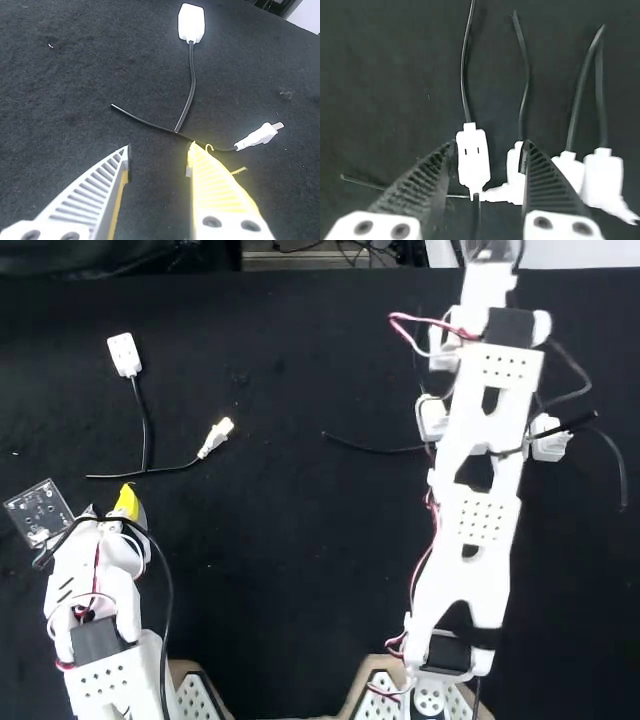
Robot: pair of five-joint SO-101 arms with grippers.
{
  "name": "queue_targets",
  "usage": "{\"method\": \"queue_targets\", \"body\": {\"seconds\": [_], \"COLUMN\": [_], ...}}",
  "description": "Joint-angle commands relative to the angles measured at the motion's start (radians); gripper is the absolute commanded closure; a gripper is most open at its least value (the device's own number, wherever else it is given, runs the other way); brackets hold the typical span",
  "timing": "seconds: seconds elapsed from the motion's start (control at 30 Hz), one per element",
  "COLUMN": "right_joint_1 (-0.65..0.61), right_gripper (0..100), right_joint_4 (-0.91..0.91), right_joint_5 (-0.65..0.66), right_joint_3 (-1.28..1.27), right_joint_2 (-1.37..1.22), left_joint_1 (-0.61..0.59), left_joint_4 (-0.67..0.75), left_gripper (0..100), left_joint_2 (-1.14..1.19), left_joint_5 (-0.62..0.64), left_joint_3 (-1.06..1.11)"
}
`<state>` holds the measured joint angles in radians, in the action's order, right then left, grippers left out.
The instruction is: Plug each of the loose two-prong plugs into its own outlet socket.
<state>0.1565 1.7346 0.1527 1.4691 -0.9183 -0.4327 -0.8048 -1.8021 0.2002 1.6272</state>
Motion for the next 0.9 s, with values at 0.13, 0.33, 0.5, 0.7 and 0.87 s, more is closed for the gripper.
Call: {"method": "queue_targets", "body": {"seconds": [0.13,0.33,0.5,0.7,0.87], "right_joint_1": [-0.012,-0.117,-0.287,-0.494,-0.628], "right_gripper": [81.8,81.8,81.8,81.8,81.8], "right_joint_4": [0.035,0.023,-0.081,-0.330,-0.766], "right_joint_5": [-0.008,-0.008,-0.008,-0.002,0.000], "right_joint_3": [-0.266,-0.794,-1.208,-1.781,-2.310], "right_joint_2": [0.596,1.052,1.308,1.514,1.596], "left_joint_1": [0.012,0.012,0.012,0.012,0.013], "left_joint_4": [-0.003,-0.003,-0.003,0.002,0.003], "left_gripper": [81,81,81,81,81], "left_joint_2": [-0.006,-0.006,-0.006,-0.006,-0.006], "left_joint_5": [0.005,0.005,0.005,0.005,0.005], "left_joint_3": [-0.058,-0.058,-0.058,-0.045,-0.044]}}
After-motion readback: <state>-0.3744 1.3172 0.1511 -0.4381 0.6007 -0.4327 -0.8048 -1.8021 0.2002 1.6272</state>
